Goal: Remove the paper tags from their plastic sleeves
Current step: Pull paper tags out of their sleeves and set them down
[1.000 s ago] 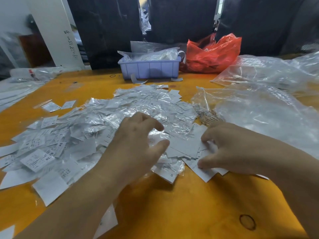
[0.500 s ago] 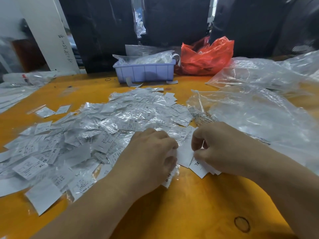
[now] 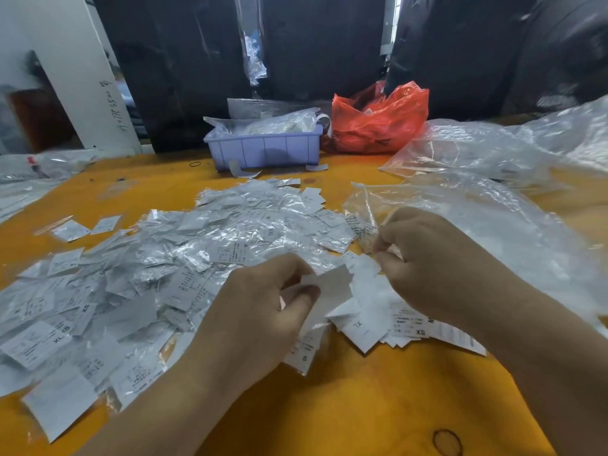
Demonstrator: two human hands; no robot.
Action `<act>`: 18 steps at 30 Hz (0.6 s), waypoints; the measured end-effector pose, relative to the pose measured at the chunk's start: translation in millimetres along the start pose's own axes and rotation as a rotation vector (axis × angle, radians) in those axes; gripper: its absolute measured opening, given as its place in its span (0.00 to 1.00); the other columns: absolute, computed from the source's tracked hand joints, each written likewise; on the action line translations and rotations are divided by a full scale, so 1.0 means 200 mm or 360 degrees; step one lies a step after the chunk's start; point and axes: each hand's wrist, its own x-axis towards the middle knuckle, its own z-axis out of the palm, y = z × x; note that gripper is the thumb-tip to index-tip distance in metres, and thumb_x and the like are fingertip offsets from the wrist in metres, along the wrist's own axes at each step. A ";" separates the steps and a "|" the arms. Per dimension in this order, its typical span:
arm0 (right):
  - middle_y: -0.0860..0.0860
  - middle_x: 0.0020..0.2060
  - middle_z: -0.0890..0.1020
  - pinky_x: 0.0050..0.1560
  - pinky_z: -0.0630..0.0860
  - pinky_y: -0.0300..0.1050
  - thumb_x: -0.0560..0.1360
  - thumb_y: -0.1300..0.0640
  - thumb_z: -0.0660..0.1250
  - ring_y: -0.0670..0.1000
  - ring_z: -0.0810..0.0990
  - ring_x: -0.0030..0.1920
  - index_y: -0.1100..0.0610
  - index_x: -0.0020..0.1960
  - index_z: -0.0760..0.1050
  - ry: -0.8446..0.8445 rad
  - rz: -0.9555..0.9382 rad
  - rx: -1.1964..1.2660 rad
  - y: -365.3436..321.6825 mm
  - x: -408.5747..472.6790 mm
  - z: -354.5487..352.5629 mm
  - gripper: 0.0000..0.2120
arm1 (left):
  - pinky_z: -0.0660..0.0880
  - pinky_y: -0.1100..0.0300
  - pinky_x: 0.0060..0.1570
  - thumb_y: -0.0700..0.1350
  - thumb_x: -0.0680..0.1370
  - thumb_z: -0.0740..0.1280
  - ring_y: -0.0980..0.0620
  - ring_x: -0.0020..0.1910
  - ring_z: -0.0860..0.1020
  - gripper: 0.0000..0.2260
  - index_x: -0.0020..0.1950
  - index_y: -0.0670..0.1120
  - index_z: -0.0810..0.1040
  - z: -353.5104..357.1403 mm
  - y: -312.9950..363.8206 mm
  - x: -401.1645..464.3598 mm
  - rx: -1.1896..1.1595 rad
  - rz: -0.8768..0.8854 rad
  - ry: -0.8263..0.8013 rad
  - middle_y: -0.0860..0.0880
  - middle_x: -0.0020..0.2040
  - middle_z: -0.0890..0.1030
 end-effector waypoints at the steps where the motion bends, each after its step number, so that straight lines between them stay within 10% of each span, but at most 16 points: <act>1: 0.49 0.46 0.75 0.49 0.76 0.46 0.79 0.57 0.61 0.50 0.73 0.49 0.56 0.44 0.79 -0.0029 0.0058 -0.0041 0.01 0.00 -0.01 0.10 | 0.73 0.65 0.29 0.48 0.77 0.69 0.58 0.34 0.79 0.04 0.43 0.56 0.79 0.00 0.00 0.00 0.0003 -0.0003 0.0004 0.62 0.42 0.81; 7: 0.51 0.35 0.70 0.31 0.64 0.43 0.80 0.47 0.60 0.50 0.67 0.30 0.57 0.35 0.66 -0.0504 0.0301 -0.0139 -0.02 -0.02 -0.02 0.18 | 0.67 0.76 0.47 0.45 0.75 0.71 0.63 0.52 0.75 0.06 0.44 0.57 0.82 0.02 0.00 0.01 -0.0023 0.0033 0.0087 0.64 0.49 0.76; 18: 0.47 0.43 0.75 0.39 0.73 0.46 0.80 0.41 0.56 0.51 0.76 0.44 0.52 0.61 0.69 -0.0462 0.0445 -0.0249 0.00 -0.03 -0.04 0.18 | 0.71 0.64 0.27 0.50 0.79 0.67 0.54 0.31 0.77 0.07 0.46 0.63 0.79 0.03 0.00 -0.01 -0.0073 0.0057 0.0107 0.57 0.33 0.79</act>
